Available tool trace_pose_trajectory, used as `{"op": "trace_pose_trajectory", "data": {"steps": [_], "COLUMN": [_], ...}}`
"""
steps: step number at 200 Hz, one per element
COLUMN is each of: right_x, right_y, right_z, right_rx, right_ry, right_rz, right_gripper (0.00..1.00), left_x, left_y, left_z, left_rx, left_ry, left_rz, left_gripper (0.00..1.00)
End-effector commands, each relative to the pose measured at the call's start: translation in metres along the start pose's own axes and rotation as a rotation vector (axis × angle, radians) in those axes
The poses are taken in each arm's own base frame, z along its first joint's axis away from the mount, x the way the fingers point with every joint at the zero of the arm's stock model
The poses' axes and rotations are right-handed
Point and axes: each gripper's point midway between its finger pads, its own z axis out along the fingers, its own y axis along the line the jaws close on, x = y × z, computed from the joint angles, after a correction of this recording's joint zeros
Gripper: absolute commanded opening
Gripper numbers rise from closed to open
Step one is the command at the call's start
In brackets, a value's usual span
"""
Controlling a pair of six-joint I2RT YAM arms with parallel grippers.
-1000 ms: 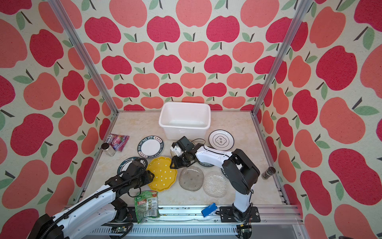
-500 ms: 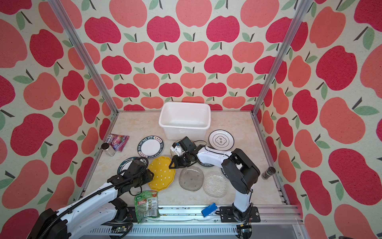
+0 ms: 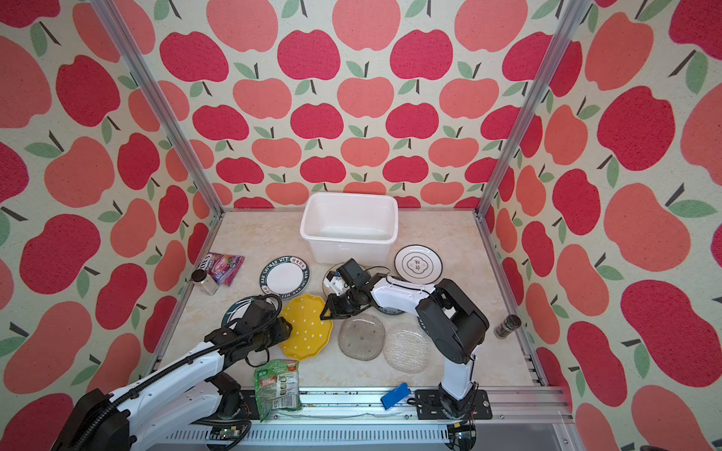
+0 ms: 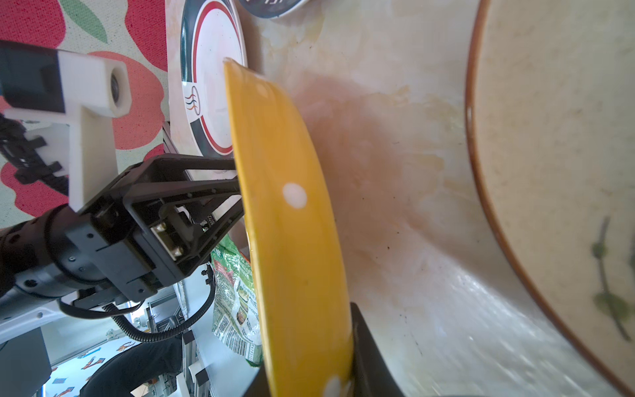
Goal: Place the plates into the plastic bin on the countertop
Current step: Pick up the plate from the bottom-center of the table, then place the plate in the plastic bin.
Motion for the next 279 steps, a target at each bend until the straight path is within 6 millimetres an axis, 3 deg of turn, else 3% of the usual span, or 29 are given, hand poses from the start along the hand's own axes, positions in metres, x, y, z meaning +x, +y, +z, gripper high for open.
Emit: {"op": "trace_pose_trajectory", "data": {"steps": [1,43,75,101,137,169,200,214,235,279], "right_x": [0.019,-0.004,-0.017,-0.028,-0.05,-0.102,-0.165,-0.192,-0.227,-0.264], "right_y": [0.105,0.109,0.115,0.111,0.095,0.092,0.092,0.085,0.06,-0.003], "right_z": [-0.022,-0.068,-0.103,-0.138,-0.185,-0.248,-0.294,-0.305,-0.316,-0.297], "right_rx": [-0.299,-0.371,-0.392,-0.393,-0.32,-0.275,-0.203,-0.196,-0.143,-0.042], "right_ry": [0.055,-0.091,-0.18,-0.263,-0.391,-0.567,-0.666,-0.687,-0.708,-0.697], "right_rz": [-0.239,-0.171,-0.17,-0.155,-0.134,-0.094,-0.106,-0.098,-0.062,0.05], "right_gripper": [0.0,0.0,0.0,0.0,0.0,0.0,0.0,0.0,0.0,0.0], "left_x": [-0.05,-0.078,-0.098,-0.118,-0.15,-0.168,-0.176,-0.178,-0.179,-0.178], "left_y": [-0.112,-0.145,-0.159,-0.152,-0.131,-0.11,-0.111,-0.114,-0.115,-0.114], "left_z": [-0.047,-0.077,-0.093,-0.106,-0.143,-0.153,-0.14,-0.132,-0.122,-0.107], "left_rx": [0.387,0.418,0.452,0.428,0.431,0.407,0.421,0.437,0.455,0.455], "left_ry": [-0.112,-0.135,-0.181,-0.229,-0.376,-0.416,-0.391,-0.382,-0.375,-0.352], "left_rz": [0.079,0.133,0.134,0.123,0.082,0.034,0.026,0.025,0.013,0.013], "left_gripper": [0.61,0.83,0.85,0.89,0.95,0.99,0.99,0.98,0.98,0.97]}}
